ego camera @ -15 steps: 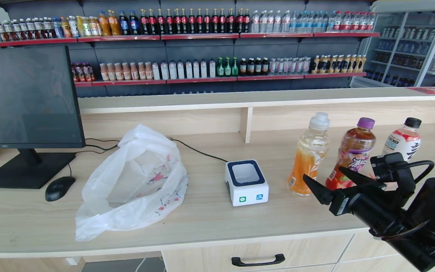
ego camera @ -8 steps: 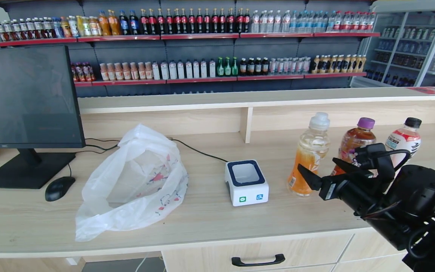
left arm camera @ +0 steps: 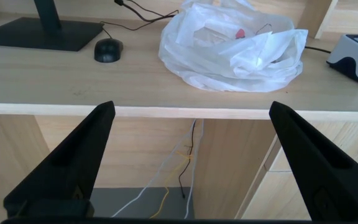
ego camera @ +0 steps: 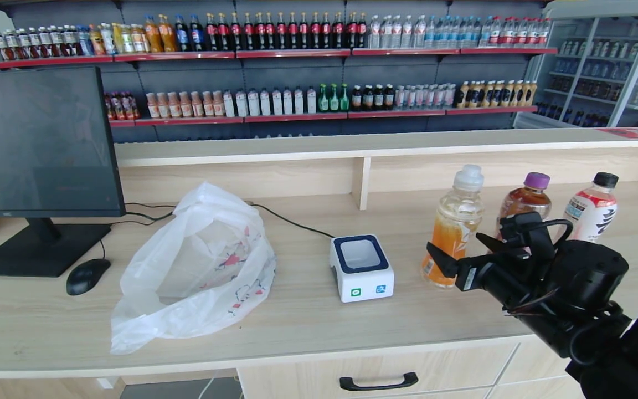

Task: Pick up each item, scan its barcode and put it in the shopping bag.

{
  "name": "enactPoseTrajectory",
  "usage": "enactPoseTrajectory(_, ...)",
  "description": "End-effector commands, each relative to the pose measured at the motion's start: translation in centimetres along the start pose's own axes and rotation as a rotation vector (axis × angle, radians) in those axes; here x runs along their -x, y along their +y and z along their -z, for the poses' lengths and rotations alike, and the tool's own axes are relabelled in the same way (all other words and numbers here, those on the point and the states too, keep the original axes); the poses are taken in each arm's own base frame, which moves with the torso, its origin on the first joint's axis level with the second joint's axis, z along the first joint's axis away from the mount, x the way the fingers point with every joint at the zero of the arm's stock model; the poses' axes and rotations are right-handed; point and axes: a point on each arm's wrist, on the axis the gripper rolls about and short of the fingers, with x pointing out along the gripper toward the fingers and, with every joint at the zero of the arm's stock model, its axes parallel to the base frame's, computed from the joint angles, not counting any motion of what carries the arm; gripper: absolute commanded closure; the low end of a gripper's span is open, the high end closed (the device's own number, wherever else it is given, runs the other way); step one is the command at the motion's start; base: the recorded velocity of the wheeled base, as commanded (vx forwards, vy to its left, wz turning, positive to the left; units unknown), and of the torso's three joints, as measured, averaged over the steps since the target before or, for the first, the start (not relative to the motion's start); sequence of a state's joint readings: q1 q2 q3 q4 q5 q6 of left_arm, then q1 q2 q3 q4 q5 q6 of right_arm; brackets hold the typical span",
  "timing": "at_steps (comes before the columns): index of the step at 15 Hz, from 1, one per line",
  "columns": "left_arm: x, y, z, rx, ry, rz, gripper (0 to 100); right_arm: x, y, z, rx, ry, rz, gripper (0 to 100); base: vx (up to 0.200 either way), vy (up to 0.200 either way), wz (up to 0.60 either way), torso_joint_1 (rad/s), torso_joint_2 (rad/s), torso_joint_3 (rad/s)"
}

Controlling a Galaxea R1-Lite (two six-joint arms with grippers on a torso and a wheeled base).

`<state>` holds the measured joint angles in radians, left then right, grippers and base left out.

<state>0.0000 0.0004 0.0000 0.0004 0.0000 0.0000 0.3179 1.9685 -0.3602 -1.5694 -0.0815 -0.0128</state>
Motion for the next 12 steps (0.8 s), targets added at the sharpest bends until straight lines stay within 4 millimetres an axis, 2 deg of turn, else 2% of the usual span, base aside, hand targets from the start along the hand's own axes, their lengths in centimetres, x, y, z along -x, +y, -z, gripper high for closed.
enactPoseTrajectory(1, 0.0, 0.0, 0.0, 0.000, 0.001, 0.000, 0, -0.6, -0.2, 0.5, -0.002, 0.010, 0.008, 0, 0.000, 0.000, 0.00, 0.000, 0.00, 0.000)
enactPoseTrajectory(4, 0.0, 0.0, 0.0, 0.000, -0.001, 0.000, 0, -1.4, -0.8, 1.4, -0.004, 0.033, 0.027, 0, 0.000, 0.000, 0.00, 0.000, 0.00, 0.000)
enactPoseTrajectory(12, 0.0, 0.0, 0.0, 0.000, -0.001, 0.000, 0, -3.4, -1.3, 1.4, -0.007, -0.002, 0.020, 0, 0.000, 0.000, 0.00, 0.000, 0.00, 0.000)
